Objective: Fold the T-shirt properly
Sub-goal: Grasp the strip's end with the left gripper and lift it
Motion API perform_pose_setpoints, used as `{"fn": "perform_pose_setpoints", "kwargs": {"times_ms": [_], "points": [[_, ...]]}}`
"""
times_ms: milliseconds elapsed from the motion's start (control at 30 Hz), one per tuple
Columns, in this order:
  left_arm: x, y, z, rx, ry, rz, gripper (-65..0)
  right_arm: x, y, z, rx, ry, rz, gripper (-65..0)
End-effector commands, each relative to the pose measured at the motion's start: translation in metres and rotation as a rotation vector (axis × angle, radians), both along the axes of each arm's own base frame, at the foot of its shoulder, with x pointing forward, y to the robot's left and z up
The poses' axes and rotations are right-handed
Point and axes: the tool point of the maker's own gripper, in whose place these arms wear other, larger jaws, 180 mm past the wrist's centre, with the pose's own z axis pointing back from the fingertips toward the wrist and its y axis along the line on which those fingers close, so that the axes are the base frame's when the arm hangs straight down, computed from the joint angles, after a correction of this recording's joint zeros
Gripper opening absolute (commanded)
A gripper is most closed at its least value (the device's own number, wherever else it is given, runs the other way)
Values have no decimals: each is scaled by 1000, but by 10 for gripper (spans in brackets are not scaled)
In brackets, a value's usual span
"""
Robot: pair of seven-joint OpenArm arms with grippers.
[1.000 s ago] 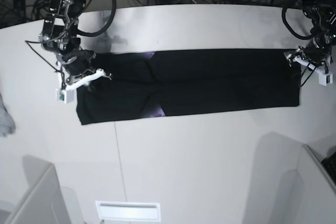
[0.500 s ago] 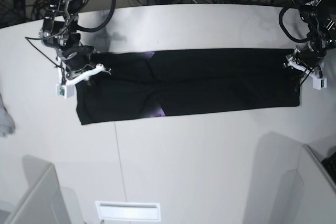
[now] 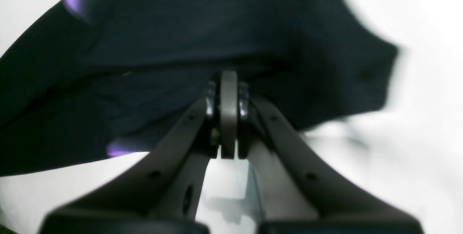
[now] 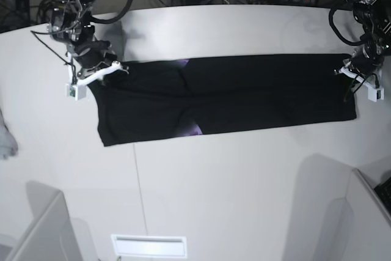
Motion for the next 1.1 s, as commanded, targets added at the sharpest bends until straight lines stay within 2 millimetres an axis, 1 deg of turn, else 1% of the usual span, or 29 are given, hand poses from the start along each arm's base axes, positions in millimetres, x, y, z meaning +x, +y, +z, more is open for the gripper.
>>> {"fn": "perform_pose_setpoints", "kwargs": {"times_ms": [0, 67, 100, 200, 267, 400, 567, 667, 800, 900, 1067], "points": [[9, 15, 22, 53, -50, -14, -650, 5, -4, 10, -7, -49, -10, -650], [9, 17, 30, 75, -60, -28, -650, 2, -5, 8, -11, -56, -20, -650], [12, 15, 35, 86, -74, -38, -650, 1, -6, 8, -13, -59, -23, -650], [9, 8, 47, 126, -90, -79, -650, -2, -7, 7, -15, -60, -28, -650], [10, 2, 58, 156, -110, -110, -650, -2, -7, 7, -15, -60, -28, -650], [6, -14, 74, 201, -135, -174, -650, -2, -7, 7, -15, -62, -28, -650], [3, -26, 89, 229, -160, -163, -650, 0, -6, 8, -14, -66, -28, -650], [5, -40, 97, 224, -196, -171, -650, 0, -6, 8, -12, -66, -29, -650], [2, -51, 97, 210, -207, -176, -650, 1, -6, 9, -11, -68, -29, -650], [3, -73, 88, 182, -192, -231, -650, 1, -6, 9, -11, -68, -29, -650], [4, -99, 78, 142, -180, -288, -650, 1, -6, 9, -11, -68, -29, -650]]}}
